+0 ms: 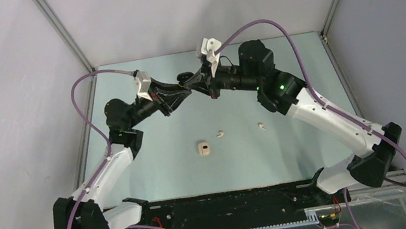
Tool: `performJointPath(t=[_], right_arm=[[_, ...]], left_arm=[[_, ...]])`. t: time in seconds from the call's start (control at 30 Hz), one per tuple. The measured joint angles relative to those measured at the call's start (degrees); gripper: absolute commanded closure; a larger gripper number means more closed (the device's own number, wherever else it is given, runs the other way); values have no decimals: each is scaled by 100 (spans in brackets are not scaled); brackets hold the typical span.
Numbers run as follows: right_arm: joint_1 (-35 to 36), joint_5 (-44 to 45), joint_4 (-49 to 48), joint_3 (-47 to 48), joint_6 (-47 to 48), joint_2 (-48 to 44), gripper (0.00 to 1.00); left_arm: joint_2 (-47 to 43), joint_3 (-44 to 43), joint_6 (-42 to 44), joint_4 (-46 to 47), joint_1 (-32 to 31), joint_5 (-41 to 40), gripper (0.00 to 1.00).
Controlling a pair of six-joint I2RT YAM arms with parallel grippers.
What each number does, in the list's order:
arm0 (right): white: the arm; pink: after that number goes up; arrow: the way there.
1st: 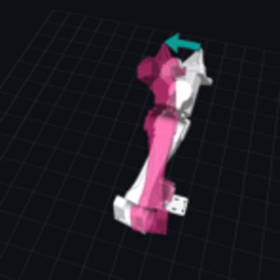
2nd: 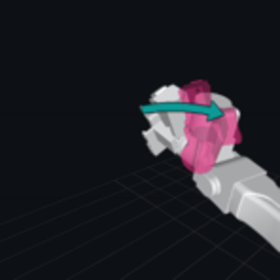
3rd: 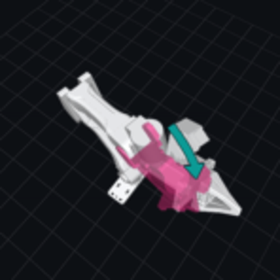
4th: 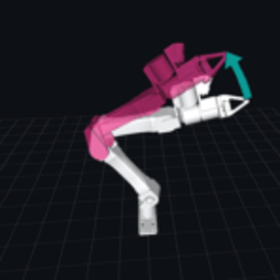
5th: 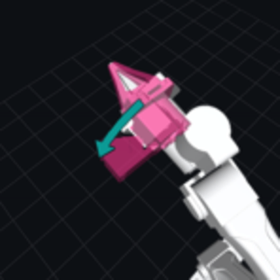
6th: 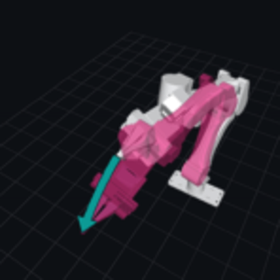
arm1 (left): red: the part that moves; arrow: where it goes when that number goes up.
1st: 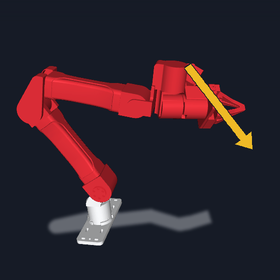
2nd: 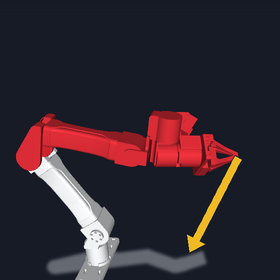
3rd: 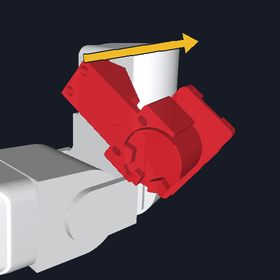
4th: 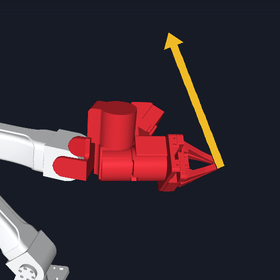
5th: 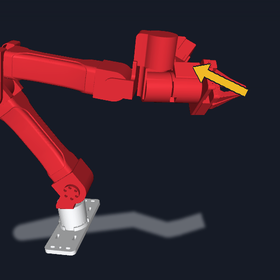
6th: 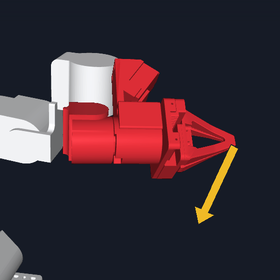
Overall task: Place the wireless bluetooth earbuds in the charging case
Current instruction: Pick up the left earbud from the left side groove of the charging case.
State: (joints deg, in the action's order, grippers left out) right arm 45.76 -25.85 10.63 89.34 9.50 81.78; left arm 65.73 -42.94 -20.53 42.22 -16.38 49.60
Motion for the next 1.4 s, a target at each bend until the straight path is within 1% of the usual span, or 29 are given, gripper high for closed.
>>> performJointPath(t=[0.17, 0.23, 0.27, 0.33, 0.4, 0.5, 0.67, 0.77, 0.93, 1.07, 1.23, 1.4], right_arm=[[170, 37, -385, -203, 343, -181, 100], [160, 74, -496, -229, 393, -181, 91], [138, 81, -535, -234, 411, -181, 79], [76, 59, -579, -234, 391, -181, 68], [-35, -57, -597, -234, 415, -184, 64], [-306, -391, -286, -57, 413, -125, 62], [-776, -1139, 621, 1047, 461, 367, 61], [-916, -1484, 1126, 1370, 688, 483, 63], [-850, -1871, 1818, 1722, 1019, 645, 63], [-745, -1976, 2260, 2028, 1263, 861, 62], [-562, -1947, 2754, 2090, 1613, 986, 59], [-367, -1744, 3130, 2138, 1871, 1082, 53]], left_arm=[[0, 0, -63, 0, 0, -46, 100], [0, 0, -90, 2, 0, -52, 100], [0, 0, -98, 2, 0, -52, 100], [0, 0, -103, 0, 0, -52, 100], [0, 0, -98, 0, 0, -33, 100], [0, 0, -39, 0, 0, 72, 100], [0, 11, 170, -2, 0, 345, 100], [0, 28, 372, -7, 0, 525, 100], [4, 98, 608, -50, 0, 706, 100], [7, 98, 710, -70, 0, 763, 100], [7, 98, 774, -101, 0, 765, 100], [7, 98, 815, -127, 0, 765, 100]])
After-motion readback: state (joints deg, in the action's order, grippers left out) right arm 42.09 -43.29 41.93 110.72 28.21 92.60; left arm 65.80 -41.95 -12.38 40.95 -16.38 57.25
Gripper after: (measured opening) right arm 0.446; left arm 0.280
